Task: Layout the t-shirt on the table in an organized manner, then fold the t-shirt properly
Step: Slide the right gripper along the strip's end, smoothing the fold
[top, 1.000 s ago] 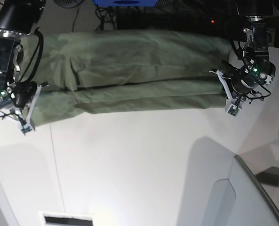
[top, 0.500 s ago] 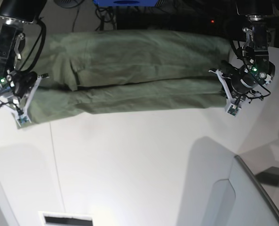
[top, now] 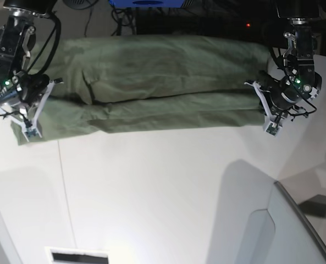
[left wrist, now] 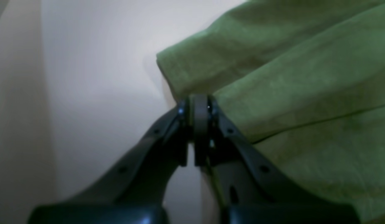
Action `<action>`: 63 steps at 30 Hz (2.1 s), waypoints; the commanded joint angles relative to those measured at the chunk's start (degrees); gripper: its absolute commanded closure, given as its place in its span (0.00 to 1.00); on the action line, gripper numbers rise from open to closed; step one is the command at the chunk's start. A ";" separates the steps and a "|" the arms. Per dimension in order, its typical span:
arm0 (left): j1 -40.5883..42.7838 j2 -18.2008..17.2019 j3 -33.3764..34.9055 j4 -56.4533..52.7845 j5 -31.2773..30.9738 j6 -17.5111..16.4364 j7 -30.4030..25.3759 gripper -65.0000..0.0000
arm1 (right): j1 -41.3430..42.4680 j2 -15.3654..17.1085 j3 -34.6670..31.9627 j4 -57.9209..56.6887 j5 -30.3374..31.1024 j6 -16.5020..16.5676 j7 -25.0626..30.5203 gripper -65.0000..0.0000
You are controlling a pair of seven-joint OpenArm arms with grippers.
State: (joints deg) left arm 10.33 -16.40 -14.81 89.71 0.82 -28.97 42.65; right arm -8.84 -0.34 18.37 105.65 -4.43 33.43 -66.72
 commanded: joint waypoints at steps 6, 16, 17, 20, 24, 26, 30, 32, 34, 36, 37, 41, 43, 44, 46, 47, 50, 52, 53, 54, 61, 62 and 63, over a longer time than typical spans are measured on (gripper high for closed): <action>-0.53 -0.87 -0.36 1.15 -0.25 0.09 -0.76 1.00 | 0.09 0.38 -0.04 1.39 -0.01 -0.16 0.39 1.00; -0.61 -0.87 -0.36 1.15 -0.25 0.09 -0.76 1.00 | -0.52 0.29 0.22 -3.45 -0.01 -0.16 2.94 1.00; -0.61 -0.87 -0.36 1.15 -0.25 0.09 -0.76 1.00 | -0.70 0.29 0.22 -3.71 -0.01 -0.16 2.94 1.00; -0.61 -0.87 -0.36 1.15 -0.25 0.09 -0.76 1.00 | -0.79 -0.67 0.22 -3.71 -0.01 -0.16 2.94 1.00; -0.61 -0.87 -0.36 1.15 -0.25 0.09 -0.76 1.00 | -0.70 -1.20 2.07 -4.41 -0.01 -0.24 3.03 1.00; -0.61 -0.87 -0.36 1.15 -0.25 0.09 -0.76 1.00 | -0.70 -1.20 2.60 -5.65 -0.01 -0.24 3.73 1.00; -0.53 -0.87 -0.36 1.15 -0.25 0.09 -0.76 1.00 | -0.96 -1.20 2.68 -9.34 -0.01 -0.24 6.28 1.00; -0.53 -0.87 -0.36 1.15 -0.25 0.09 -0.68 1.00 | -1.31 -1.29 2.68 -10.74 0.07 -0.24 7.07 1.00; -0.53 -0.87 -0.36 1.15 -0.25 0.09 -0.68 1.00 | -1.49 -1.99 2.68 -11.45 0.07 -0.24 8.56 1.00; -0.53 -0.87 -0.36 1.15 -0.25 0.09 -0.68 1.00 | -1.58 -2.17 2.68 -11.45 0.07 -0.24 8.65 1.00; -0.35 -0.87 -0.36 1.15 -0.25 0.09 -0.68 1.00 | -1.58 -2.25 2.68 -11.45 0.07 -0.24 8.65 1.00; -0.09 -0.87 -0.36 1.15 -0.25 0.09 -0.68 1.00 | -1.49 -2.25 2.68 -11.45 -0.01 -0.24 8.92 1.00; -0.09 -0.87 -0.36 1.15 -0.25 0.09 -0.68 1.00 | -1.40 -2.08 2.68 -11.62 -0.01 -0.24 8.92 1.00; -0.09 -0.87 -0.36 1.15 -0.25 0.09 -0.68 1.00 | -1.22 -1.99 2.68 -12.15 -0.01 -0.24 8.92 1.00; -0.09 -0.87 -0.36 1.15 -0.25 0.09 -0.59 1.00 | -1.14 -1.90 2.68 -13.29 -0.01 -0.24 9.00 1.00; -0.09 -0.87 -0.36 1.15 -0.25 0.09 -0.59 1.00 | -1.14 -1.90 2.68 -13.73 -0.01 -0.24 9.00 1.00; -0.09 -0.87 -0.36 1.15 -0.25 0.09 -0.50 1.00 | -1.14 -1.90 2.68 -13.73 -0.01 -0.24 9.00 0.94; -0.09 -0.87 -0.36 1.15 -0.25 0.09 -0.50 1.00 | -1.31 -1.90 2.68 -13.21 -0.01 -0.24 9.00 0.81; -0.09 -0.87 -0.36 1.15 -0.25 0.09 -0.41 1.00 | -1.40 -1.90 2.68 -12.59 -0.01 -0.24 9.00 0.72; -0.09 -0.87 -0.36 1.15 -0.25 0.09 -0.41 1.00 | -1.58 -1.90 2.68 -11.62 -0.01 -0.24 9.00 0.65; -0.09 -0.87 -0.36 1.15 -0.25 0.09 -0.41 1.00 | -1.66 -1.55 7.17 -0.63 0.25 0.02 10.06 0.38; -0.09 -0.87 -0.36 1.15 -0.25 0.09 -0.41 1.00 | -0.70 -0.50 7.08 -0.72 0.25 0.11 11.38 0.40; -0.09 -1.05 -0.36 1.15 -0.25 0.09 -0.41 1.00 | 0.45 0.91 6.90 -1.87 0.25 0.11 12.96 0.43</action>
State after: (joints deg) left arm 10.66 -16.53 -14.79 89.73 0.84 -28.99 42.87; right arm -9.54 -0.30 25.36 103.04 -4.56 33.76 -55.02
